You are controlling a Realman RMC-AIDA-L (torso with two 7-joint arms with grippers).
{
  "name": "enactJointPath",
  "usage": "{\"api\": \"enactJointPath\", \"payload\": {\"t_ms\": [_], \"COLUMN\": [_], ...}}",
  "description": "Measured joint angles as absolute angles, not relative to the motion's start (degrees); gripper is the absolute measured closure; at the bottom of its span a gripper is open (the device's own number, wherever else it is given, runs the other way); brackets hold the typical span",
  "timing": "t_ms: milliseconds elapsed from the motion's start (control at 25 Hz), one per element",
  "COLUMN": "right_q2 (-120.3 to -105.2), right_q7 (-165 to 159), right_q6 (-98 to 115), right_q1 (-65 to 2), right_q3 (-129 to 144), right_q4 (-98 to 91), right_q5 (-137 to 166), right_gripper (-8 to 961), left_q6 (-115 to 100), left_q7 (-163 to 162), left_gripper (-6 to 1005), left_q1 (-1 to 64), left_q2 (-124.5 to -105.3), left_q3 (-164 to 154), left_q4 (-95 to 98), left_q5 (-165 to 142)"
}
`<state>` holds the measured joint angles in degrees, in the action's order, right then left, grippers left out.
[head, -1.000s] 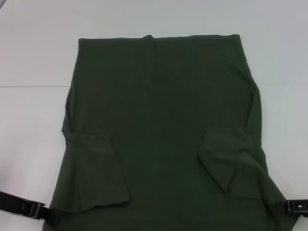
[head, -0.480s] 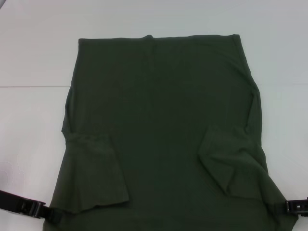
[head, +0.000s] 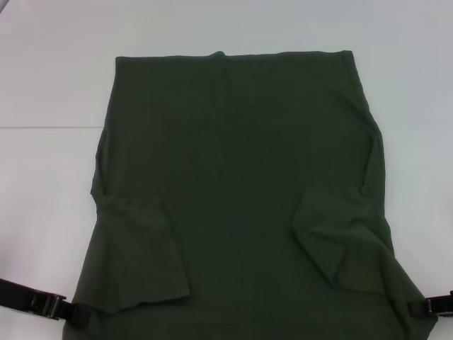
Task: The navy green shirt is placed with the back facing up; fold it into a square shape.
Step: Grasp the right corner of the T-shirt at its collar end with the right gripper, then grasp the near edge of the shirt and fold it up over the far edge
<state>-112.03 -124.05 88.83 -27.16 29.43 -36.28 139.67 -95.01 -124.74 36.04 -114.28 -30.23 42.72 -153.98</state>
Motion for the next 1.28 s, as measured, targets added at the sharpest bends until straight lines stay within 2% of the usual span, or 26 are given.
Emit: {"api": "enactJointPath", "payload": {"t_ms": [320,680,960,1280], "right_q2": [-112.06,-112.57,-111.39,-110.79], "right_q7": [-123.0,-118.6,-112.7,-110.1], "right_q6": [89.2,90.4,96.2,99.6], "right_q1": [-27.2,-26.8,-24.8,-23.5], "right_q3": [29.1,29.0,25.6,21.0], "right_q4": [-36.3,-36.3,-36.3,-36.3], "right_q5": [139.4,137.3,132.9,132.6], "right_gripper": [822,892,907,913], "left_q6": [-95.0,-95.4,-99.0,-101.6], "left_q7": [-124.6,-124.2,-120.6,-119.4], "left_gripper": [974,974,973,973], "left_q1": [35.9,35.7,35.5,34.6], "left_q2": [-114.26,-114.16,-112.91,-112.52], "left_q3": [-30.2,-29.9,-21.6,-17.6], "left_q4": [42.7,42.7,42.1,42.5], "left_q5": [-153.7,-151.6,-150.9,-150.3]}}
